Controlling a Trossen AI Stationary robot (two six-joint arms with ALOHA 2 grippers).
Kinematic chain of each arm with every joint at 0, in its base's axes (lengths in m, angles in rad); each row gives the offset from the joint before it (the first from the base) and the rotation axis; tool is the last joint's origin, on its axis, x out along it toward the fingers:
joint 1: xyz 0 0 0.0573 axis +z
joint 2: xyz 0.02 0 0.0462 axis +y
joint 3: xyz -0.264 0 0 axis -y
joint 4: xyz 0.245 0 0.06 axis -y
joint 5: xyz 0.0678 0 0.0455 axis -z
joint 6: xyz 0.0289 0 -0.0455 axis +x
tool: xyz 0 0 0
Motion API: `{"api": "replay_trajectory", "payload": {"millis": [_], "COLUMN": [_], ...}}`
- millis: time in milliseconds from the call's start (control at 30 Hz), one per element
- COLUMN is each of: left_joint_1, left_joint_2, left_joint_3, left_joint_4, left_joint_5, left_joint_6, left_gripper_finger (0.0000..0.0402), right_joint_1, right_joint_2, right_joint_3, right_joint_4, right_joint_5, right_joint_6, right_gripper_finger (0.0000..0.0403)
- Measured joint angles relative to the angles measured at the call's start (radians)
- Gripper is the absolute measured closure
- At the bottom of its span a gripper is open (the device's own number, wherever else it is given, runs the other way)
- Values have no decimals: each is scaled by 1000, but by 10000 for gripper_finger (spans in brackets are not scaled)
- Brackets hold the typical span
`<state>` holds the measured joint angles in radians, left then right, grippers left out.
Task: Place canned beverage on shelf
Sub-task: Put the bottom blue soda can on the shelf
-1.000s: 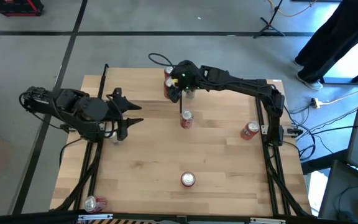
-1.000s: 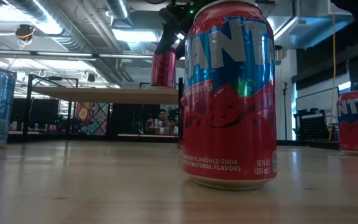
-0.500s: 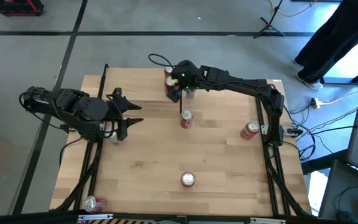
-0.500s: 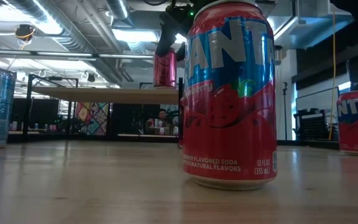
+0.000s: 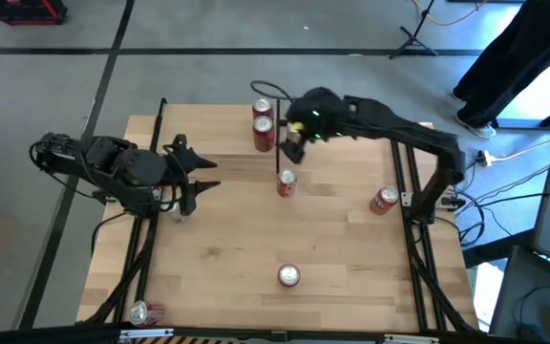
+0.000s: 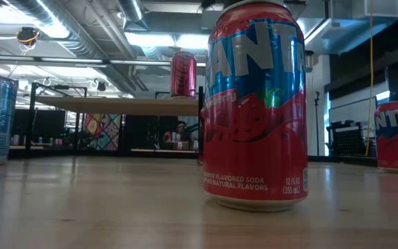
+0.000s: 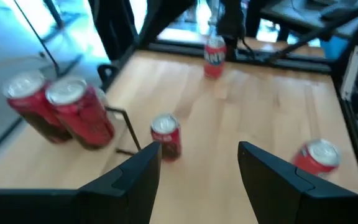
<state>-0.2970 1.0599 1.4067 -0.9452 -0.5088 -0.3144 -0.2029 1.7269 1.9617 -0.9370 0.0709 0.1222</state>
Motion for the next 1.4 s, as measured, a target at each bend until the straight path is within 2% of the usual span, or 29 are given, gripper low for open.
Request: {"api": "replay_trajectory", "payload": {"millis": [133, 300, 433, 567, 767, 1000, 1200, 1400], "left_joint_1": [0, 17, 27, 27, 27, 27, 82, 134], "left_joint_2": [0, 0, 0, -1, 0, -27, -79, -79], "left_joint_3": [0, 0, 0, -33, -138, -253, -383, -449], "left_joint_4": [-97, -270, -404, -497, -598, -613, -623, -580], "left_joint_5": [44, 74, 120, 204, 321, 416, 474, 500], "left_joint_6": [-127, -325, -410, -436, -372, -278, -246, -163], "left_gripper_finger": [186, 141, 96, 74, 78, 87, 88, 88], "right_joint_1": [76, 150, 169, 165, 166, 172, 173, 173], "right_joint_2": [-34, -38, -39, -42, -41, -41, -41, -41], "right_joint_3": [0, -15, -80, -157, -257, -305, -305, -305], "right_joint_4": [-89, -129, -123, -122, -103, -100, -83, -75], "right_joint_5": [75, 179, 162, 138, 109, 93, 93, 93], "right_joint_6": [-3, 2, 26, 54, 75, 90, 91, 90], "right_gripper_finger": [9, 9, 9, 9, 8, 8, 8, 8]}}
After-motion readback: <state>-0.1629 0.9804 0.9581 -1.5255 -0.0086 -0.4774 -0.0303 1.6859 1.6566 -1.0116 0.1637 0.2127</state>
